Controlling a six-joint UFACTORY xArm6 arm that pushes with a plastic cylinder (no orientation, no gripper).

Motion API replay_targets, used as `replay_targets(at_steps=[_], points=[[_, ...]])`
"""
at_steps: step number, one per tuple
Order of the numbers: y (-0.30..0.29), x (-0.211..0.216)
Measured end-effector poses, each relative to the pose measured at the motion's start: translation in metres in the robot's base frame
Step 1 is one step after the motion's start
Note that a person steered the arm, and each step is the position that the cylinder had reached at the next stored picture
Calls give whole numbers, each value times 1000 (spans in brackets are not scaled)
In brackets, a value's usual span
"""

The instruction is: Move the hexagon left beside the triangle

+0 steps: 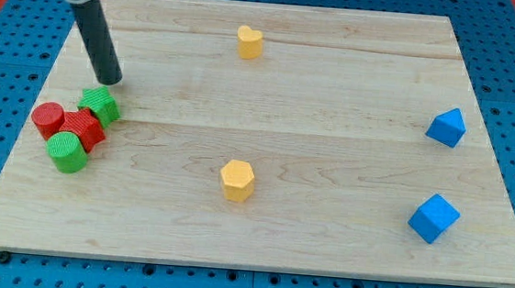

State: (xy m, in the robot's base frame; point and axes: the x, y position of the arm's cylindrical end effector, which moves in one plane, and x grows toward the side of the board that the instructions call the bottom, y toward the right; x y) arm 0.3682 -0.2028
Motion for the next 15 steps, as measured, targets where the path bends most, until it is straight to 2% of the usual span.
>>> replay_targets(at_steps=[1, 3, 4, 5, 8, 9, 12, 15], points=[[0, -17], [4, -18], [50, -6], [87, 24], [97, 182], [153, 193], [202, 157], [221, 100]])
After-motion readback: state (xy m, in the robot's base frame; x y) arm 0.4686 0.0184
